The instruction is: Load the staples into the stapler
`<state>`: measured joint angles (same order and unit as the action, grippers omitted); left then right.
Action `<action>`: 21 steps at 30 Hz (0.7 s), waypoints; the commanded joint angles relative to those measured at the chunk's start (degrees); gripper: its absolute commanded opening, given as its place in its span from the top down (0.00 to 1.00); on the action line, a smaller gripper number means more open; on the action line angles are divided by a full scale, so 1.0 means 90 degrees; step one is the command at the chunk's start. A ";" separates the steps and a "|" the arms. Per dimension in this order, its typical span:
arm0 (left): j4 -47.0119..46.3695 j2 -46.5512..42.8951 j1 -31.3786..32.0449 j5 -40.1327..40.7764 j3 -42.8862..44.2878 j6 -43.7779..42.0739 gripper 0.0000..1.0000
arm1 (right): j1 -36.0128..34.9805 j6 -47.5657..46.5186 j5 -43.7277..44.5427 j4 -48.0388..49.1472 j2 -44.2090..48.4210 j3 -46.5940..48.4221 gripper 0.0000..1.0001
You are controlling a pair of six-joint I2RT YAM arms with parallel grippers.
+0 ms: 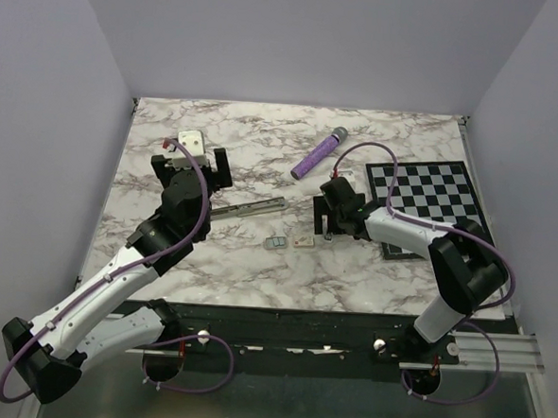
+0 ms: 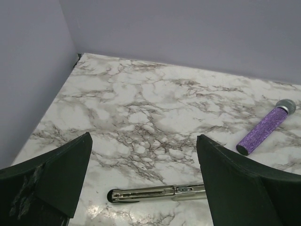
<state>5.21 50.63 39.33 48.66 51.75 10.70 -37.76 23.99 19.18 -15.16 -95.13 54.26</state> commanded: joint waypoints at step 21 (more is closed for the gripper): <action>-0.0863 -0.0304 -0.0073 0.0247 -0.0476 -0.0818 0.01 | -0.0004 -0.0361 0.0417 -0.0162 0.0131 -0.0199 0.00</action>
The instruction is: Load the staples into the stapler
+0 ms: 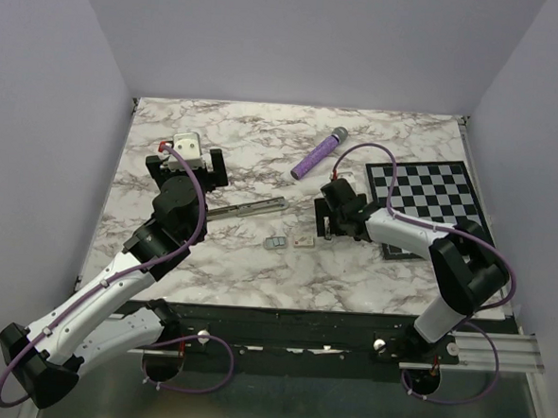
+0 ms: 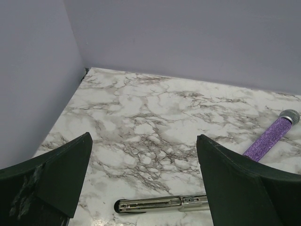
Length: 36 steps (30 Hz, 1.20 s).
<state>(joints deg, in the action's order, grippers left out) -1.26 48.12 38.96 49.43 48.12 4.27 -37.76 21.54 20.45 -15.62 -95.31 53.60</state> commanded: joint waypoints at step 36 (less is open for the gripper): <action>-0.0544 -0.0678 -0.0198 -0.0180 -0.0415 -0.0270 0.01 | -0.0589 -0.0852 -0.1725 -0.1096 0.1284 0.1094 0.02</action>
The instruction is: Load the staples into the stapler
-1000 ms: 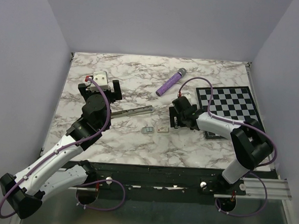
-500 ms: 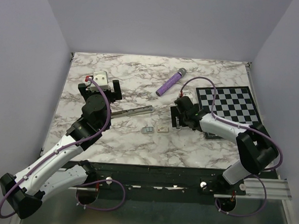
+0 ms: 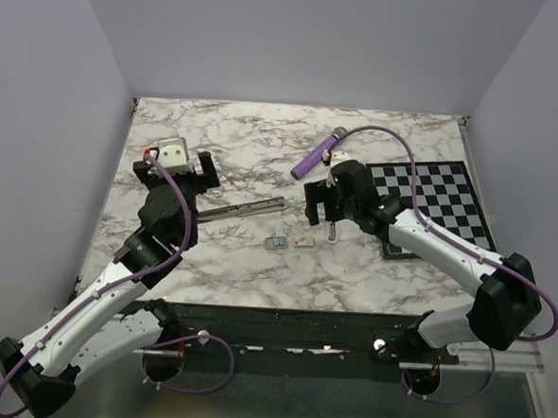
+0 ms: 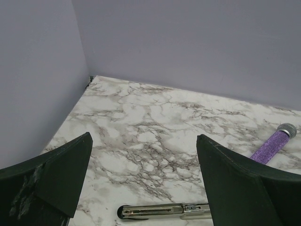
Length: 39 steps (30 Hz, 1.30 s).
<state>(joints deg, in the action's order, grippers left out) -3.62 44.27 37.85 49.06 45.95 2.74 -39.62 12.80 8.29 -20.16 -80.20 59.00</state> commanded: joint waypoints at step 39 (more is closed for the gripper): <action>-0.0955 -0.0524 -0.0533 -0.0119 -0.0711 0.0066 0.01 | -0.1175 0.2074 -0.0658 -0.2203 -0.3920 0.3229 0.73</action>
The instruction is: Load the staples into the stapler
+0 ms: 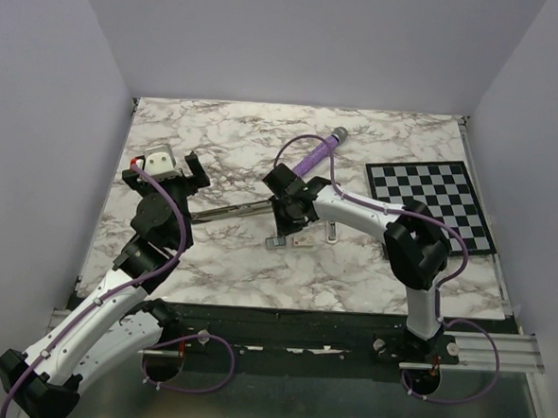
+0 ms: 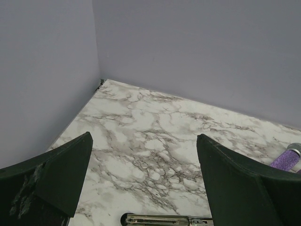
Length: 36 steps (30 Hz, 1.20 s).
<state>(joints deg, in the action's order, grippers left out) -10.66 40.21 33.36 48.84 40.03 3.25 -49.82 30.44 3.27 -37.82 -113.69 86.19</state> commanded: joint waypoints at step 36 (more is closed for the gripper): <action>-0.0164 -0.0053 -0.0035 -0.0202 -0.0073 0.0030 0.01 | -0.0040 0.0173 0.0291 -0.0036 -0.0454 0.0306 0.80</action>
<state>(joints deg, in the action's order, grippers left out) -10.66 40.18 33.36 47.92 39.81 3.25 -49.82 31.48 4.08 -38.57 -116.05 87.22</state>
